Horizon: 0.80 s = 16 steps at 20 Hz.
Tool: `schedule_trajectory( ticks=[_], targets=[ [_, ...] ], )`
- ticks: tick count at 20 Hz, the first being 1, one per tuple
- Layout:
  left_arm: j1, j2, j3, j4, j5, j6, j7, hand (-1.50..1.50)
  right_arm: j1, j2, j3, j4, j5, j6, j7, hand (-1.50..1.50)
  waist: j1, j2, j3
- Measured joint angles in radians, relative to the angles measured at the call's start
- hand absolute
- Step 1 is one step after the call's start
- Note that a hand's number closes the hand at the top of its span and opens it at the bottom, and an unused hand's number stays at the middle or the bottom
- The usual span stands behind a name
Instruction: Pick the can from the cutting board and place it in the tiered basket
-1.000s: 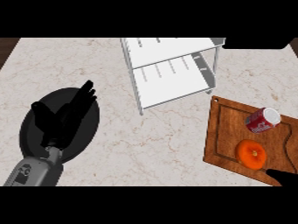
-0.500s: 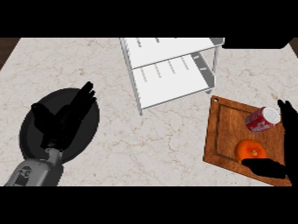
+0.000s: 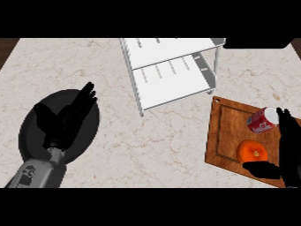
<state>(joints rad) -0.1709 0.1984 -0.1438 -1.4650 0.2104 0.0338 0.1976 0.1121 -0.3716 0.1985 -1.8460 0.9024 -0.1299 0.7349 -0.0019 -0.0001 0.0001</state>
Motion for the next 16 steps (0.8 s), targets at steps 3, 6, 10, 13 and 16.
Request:
schedule_trajectory(
  ticks=[3, 6, 10, 13, 16],
  targets=[
    [0.003, -0.017, 0.006, -0.009, -0.015, -0.002, 0.011, 0.0, 0.013, 0.022, -0.029, 0.038, 0.024, -0.039, -0.045, -1.5, 0.0, -0.001, -0.001],
    [0.019, -0.034, 0.007, 0.003, -0.031, -0.019, -0.014, 0.0, 0.021, 0.048, -0.043, 0.057, 0.045, -0.061, -0.071, -1.5, 0.0, -0.002, -0.003],
    [0.033, -0.046, 0.016, -0.031, -0.052, -0.023, 0.01, 0.0, 0.018, 0.061, -0.093, 0.088, 0.035, -0.057, -0.122, -1.5, 0.001, -0.002, -0.002],
    [0.024, -0.051, 0.034, -0.047, -0.053, -0.036, 0.038, 0.0, -0.008, 0.078, -0.122, 0.115, 0.033, -0.054, -0.153, -1.5, 0.001, -0.002, -0.002],
    [0.023, -0.062, 0.043, -0.027, -0.067, -0.051, 0.022, 0.0, -0.025, 0.095, -0.153, 0.16, 0.021, -0.072, -0.202, -1.5, 0.001, -0.002, -0.001]
  ],
)
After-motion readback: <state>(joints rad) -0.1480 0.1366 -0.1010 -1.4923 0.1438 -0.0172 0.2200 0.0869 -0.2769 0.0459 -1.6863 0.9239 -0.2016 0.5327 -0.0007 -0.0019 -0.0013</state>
